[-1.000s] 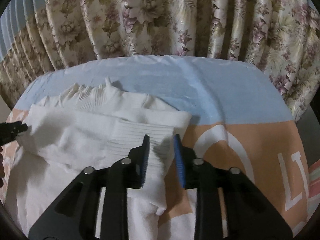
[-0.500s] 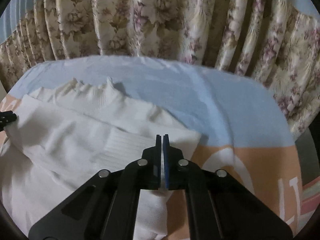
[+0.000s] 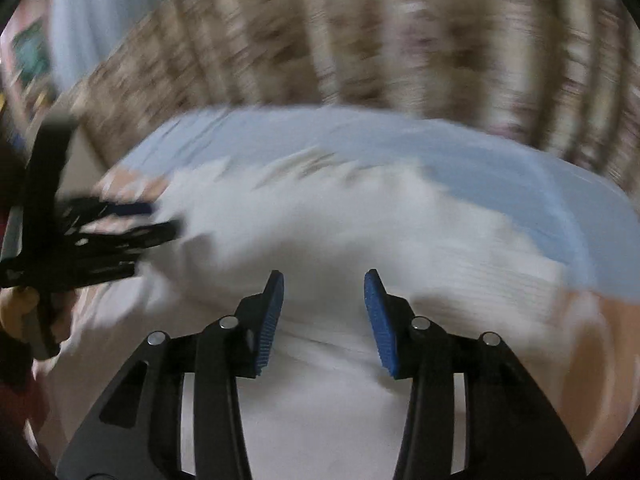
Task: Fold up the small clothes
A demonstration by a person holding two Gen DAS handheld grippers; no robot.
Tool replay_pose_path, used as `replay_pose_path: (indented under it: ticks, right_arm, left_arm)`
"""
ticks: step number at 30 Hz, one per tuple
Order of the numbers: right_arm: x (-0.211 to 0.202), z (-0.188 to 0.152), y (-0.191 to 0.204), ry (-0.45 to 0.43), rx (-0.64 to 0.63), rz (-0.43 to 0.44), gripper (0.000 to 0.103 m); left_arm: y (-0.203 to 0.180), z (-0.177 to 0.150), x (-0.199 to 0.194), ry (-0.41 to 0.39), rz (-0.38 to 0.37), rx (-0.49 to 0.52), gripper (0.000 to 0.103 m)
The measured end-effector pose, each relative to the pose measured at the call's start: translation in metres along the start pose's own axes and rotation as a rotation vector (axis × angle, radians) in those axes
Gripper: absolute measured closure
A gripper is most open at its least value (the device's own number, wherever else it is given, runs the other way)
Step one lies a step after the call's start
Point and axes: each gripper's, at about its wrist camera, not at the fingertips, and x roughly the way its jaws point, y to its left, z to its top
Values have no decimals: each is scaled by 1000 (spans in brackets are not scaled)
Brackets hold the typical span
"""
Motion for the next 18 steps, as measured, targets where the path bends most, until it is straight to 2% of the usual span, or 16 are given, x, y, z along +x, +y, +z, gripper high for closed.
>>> replay_pose_path:
  ticks: [1, 3, 5, 9, 12, 13, 15, 18]
  right_arm:
    - [11, 0, 6, 28, -31, -18, 63]
    - [16, -4, 7, 24, -64, -63, 63]
    - [9, -8, -13, 22, -2, -80, 62]
    - [-15, -29, -65, 18, 100, -171, 63]
    - [-34, -38, -82, 7, 127, -219, 65]
    - [-40, -38, -87, -5, 143, -208, 65]
    - [-47, -31, -89, -55, 169, -184, 60]
    - [-33, -8, -77, -72, 150, -155, 57]
  left_arm:
    - [2, -3, 2, -3, 1, 2, 48]
    - [9, -8, -1, -14, 4, -1, 48]
    - [16, -11, -2, -17, 5, -6, 47]
    - [25, -15, -2, -22, -1, -22, 42]
    - [26, -14, -4, -24, 17, -32, 42]
    - [26, -11, -7, -21, 10, -50, 43]
    - [19, 2, -14, -39, -51, -78, 43]
    - [-7, 30, -15, -41, -106, -81, 41]
